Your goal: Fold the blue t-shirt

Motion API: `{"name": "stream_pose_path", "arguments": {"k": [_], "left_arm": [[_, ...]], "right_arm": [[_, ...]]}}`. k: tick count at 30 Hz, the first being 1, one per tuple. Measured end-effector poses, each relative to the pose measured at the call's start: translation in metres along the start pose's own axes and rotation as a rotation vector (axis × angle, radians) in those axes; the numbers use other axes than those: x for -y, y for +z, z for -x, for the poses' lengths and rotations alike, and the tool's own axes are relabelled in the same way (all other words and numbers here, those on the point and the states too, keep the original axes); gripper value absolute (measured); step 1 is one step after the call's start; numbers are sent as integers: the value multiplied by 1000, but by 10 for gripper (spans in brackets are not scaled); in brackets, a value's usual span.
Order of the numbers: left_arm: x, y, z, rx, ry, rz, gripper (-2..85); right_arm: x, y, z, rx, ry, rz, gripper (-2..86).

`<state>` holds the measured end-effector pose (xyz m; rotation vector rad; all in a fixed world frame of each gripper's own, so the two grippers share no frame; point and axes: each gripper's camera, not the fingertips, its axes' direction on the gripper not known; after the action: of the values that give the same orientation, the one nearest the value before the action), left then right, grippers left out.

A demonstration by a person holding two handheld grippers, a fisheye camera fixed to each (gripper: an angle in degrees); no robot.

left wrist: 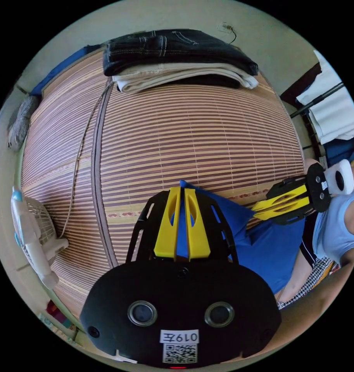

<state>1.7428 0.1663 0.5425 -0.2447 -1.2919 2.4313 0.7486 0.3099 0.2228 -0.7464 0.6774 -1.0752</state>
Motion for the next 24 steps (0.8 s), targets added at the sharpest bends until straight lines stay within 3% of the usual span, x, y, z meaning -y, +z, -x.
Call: {"name": "stream_pose_path", "arguments": {"k": [5,14,19,24], "left_arm": [[-116,3,-27,-8,-142,-305,5],[-314,39,-140,169,-322,-597,7],[-391,60,-230,328,-375,-680,8],[-436,100,-316,542,-401,-584,8]], "right_arm": [[28,-32,113,-328,-347,-37,-3],[56,-58,243,-663,-653,-61,-3],[69,-75,297,-719,-793,-70,-4],[72,-82,342,-810,-991,-90,-4]]}}
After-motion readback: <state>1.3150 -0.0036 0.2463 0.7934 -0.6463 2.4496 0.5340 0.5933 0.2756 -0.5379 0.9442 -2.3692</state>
